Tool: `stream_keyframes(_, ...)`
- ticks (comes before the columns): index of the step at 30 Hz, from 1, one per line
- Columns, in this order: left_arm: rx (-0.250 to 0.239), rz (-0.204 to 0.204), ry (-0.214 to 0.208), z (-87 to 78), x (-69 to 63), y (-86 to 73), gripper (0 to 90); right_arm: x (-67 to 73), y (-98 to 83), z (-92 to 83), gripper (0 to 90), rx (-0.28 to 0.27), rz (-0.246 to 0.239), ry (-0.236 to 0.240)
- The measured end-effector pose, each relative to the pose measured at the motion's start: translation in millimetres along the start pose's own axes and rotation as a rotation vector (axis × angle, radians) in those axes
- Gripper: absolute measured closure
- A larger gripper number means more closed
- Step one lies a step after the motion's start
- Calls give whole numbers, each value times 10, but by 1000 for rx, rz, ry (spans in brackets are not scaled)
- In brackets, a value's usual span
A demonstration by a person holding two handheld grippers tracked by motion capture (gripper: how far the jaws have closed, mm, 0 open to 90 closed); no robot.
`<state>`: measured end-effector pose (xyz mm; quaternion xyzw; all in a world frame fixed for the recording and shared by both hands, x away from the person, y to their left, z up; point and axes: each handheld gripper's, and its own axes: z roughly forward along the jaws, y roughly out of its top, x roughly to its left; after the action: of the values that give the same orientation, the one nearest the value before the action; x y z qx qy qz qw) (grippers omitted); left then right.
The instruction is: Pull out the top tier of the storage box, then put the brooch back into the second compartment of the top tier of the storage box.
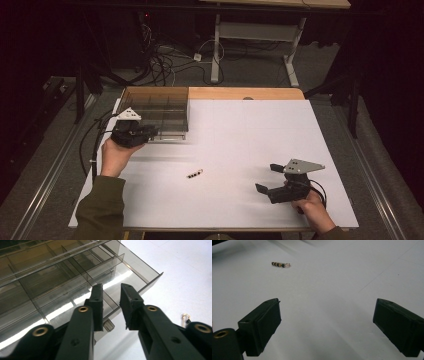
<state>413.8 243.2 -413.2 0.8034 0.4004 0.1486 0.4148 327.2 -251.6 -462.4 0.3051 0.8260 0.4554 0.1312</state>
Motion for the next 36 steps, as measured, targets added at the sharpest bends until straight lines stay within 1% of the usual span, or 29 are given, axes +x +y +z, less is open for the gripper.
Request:
stream_keyframes(2,-10,-2,-9,-41,-6,-14,691,7,-1,0,85,-1,1,-3)
stream_keyframes(5,-17,-4,-17,-61,-16,-24,682,10,-1,-4,85,-2,1,-5)
stream_keyframes(8,-18,0,-31,-69,-51,-42,644,6,1,0,85,-2,0,-3)
stream_keyframes(10,-17,0,-33,-71,-60,-43,619,1,-1,6,85,2,-4,-1)
stream_keyframes(13,-27,-1,-42,-79,-94,-44,586,-1,-7,-5,85,-2,-5,1)
stream_keyframes(18,-41,9,-53,-98,-159,-50,543,-9,-9,-13,85,-2,-1,0)
stream_keyframes(22,-47,10,-63,-111,-206,-91,508,-9,-8,-7,85,-2,-1,0)
stream_keyframes(23,-49,12,-64,-116,-230,-122,478,-5,-6,-5,85,-3,-6,2)
stream_keyframes(27,-57,15,-67,-136,-269,-169,447,-1,4,-6,85,-7,-5,6)
stream_keyframes(28,-55,29,-64,-144,-295,-195,429,-3,7,-3,85,-7,-3,7)
stream_keyframes(29,-55,29,-64,-144,-295,-195,418,-5,7,0,85,-6,-1,8)
stream_keyframes(30,-60,27,-67,-149,-319,-220,414,-8,6,2,85,-5,-3,8)
stream_keyframes(32,-63,26,-70,-151,-327,-232,401,-10,6,1,85,-6,1,9)
stream_keyframes(33,-68,28,-78,-148,-354,-257,393,-16,8,-2,85,-12,3,9)
stream_keyframes(36,-69,31,-85,-146,-383,-282,379,-13,5,-4,85,-10,0,7)
